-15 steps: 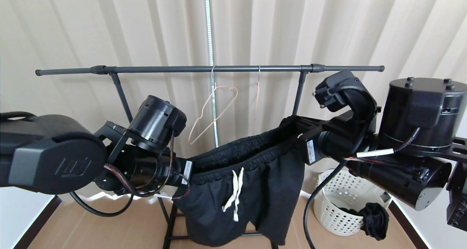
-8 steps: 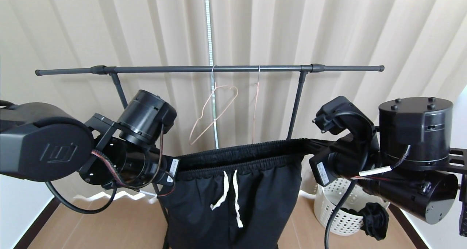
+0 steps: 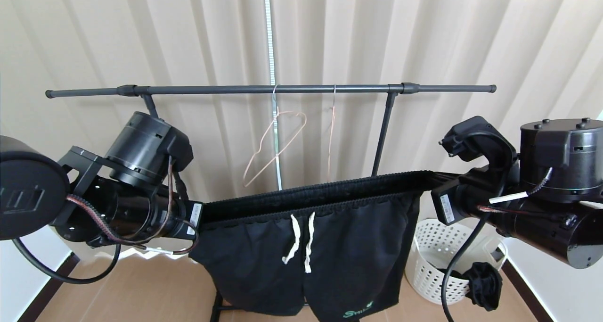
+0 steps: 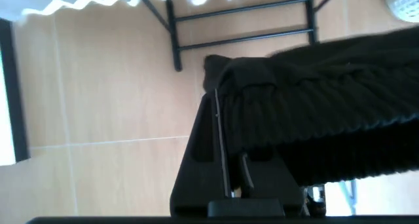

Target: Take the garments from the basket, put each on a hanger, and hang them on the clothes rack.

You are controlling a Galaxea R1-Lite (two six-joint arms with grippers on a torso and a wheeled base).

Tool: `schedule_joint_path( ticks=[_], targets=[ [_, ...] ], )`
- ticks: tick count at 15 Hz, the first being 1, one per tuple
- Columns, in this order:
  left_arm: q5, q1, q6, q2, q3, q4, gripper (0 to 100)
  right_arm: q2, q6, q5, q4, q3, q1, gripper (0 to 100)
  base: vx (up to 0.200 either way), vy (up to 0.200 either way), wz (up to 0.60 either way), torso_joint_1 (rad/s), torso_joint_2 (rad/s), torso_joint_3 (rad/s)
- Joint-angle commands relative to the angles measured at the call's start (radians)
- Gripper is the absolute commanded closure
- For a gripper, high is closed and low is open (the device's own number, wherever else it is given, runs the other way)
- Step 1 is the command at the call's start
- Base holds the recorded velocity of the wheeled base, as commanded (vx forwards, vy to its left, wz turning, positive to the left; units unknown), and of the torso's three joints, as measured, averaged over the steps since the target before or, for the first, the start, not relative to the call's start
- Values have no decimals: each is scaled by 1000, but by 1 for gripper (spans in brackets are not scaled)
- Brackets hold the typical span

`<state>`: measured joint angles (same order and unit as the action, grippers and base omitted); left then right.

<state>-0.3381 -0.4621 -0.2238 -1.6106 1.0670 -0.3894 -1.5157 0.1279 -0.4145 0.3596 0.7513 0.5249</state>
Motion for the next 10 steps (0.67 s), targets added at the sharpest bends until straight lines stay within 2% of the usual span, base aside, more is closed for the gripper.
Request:
schedule_joint_path(
  ticks=[1, 4, 6, 8, 9, 10],
  targets=[
    [57, -29, -5, -2, 100, 0, 100, 69, 19, 5, -22, -43, 12, 100, 0, 0, 0, 0, 0, 0],
    [93, -58, -9, -124, 271, -2, 100, 175, 49, 59, -117, -87, 69, 100, 0, 0, 0, 0, 0, 0],
    [136, -76, -14, -238, 438, -3, 100, 216, 47, 114, -225, -98, 129, 100, 0, 0, 0, 0, 0, 0],
    [174, -78, -14, -278, 519, -6, 100, 223, 47, 138, -240, -118, 156, 100, 0, 0, 0, 0, 0, 0],
    [195, -93, -14, -330, 626, -8, 100, 230, 44, 186, -241, -147, 218, 100, 0, 0, 0, 0, 0, 0],
    [197, -99, -14, -354, 671, -8, 100, 229, 39, 203, -240, -161, 276, 100, 0, 0, 0, 0, 0, 0]
  ],
)
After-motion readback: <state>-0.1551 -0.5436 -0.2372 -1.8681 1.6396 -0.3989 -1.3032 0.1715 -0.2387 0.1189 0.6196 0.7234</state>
